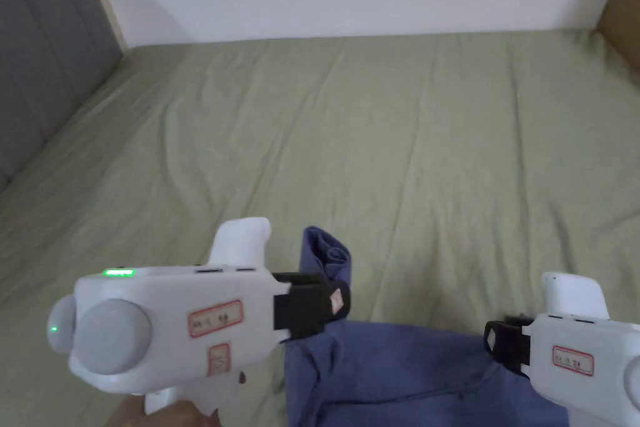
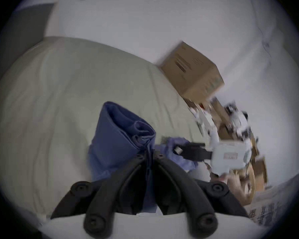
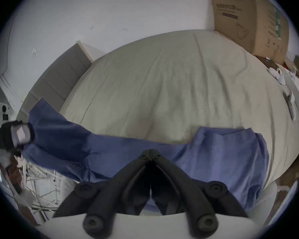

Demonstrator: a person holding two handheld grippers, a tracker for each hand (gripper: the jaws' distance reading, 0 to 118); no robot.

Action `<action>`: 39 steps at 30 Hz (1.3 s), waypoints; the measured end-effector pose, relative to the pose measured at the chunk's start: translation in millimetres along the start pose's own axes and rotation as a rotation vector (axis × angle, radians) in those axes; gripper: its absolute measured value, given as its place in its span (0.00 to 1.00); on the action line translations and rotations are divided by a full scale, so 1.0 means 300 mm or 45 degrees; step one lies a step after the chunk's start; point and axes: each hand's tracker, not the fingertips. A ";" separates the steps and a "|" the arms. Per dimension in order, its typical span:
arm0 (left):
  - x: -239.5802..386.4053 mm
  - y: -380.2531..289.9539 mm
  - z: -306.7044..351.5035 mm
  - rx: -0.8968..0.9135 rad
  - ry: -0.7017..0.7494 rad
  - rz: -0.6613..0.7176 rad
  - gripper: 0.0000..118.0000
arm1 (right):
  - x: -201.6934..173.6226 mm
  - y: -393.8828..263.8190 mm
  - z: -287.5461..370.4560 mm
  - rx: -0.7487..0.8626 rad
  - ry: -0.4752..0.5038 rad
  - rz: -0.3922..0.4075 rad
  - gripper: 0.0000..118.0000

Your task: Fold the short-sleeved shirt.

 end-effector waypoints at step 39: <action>0.153 -0.299 -0.574 -0.461 0.063 0.089 0.01 | 0.272 -0.103 0.131 0.061 -0.025 -0.227 0.00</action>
